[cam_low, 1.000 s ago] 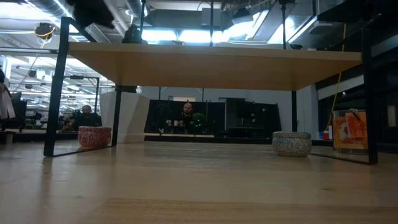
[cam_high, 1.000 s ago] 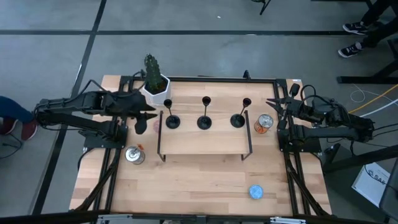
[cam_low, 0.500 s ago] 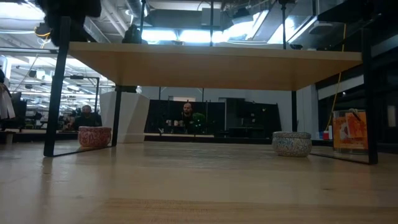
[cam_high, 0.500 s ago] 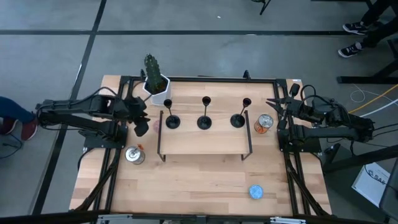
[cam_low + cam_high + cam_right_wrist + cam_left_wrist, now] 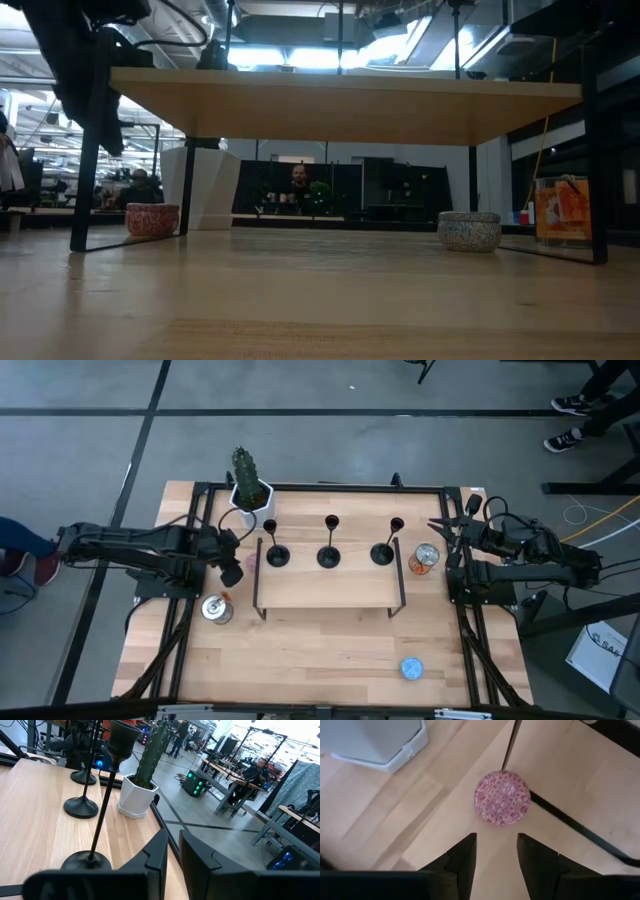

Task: Pick & Place candle stick holders
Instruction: Put the red scented candle on the shelf

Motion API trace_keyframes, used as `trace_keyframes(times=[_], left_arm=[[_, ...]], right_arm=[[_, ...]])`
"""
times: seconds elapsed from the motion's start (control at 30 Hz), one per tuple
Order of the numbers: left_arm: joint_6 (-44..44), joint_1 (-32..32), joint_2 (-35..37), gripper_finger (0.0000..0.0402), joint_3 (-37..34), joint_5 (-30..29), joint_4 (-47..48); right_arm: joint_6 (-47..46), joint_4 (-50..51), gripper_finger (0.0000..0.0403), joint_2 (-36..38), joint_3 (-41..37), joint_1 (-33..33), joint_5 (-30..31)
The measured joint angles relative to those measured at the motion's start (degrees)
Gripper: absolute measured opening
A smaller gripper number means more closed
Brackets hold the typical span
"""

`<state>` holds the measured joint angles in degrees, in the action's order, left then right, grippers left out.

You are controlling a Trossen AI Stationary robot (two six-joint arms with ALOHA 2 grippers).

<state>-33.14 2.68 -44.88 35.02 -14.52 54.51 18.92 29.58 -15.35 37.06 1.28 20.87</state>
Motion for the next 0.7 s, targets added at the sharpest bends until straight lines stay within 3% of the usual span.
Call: trace_keyframes(times=[0.43, 0.7], left_arm=[[7.8, 0.0, 0.0, 0.0137, -1.8, -2.3, -5.1], [10.4, 0.0, -1.8, 0.0167, -1.8, 2.3, -5.3]], right_arm=[[0.0, 0.0, 0.0053, 0.0, 0.0, 0.0, 0.0], [0.0, 0.0, 0.0053, 0.0, 0.0, 0.0, 0.0]])
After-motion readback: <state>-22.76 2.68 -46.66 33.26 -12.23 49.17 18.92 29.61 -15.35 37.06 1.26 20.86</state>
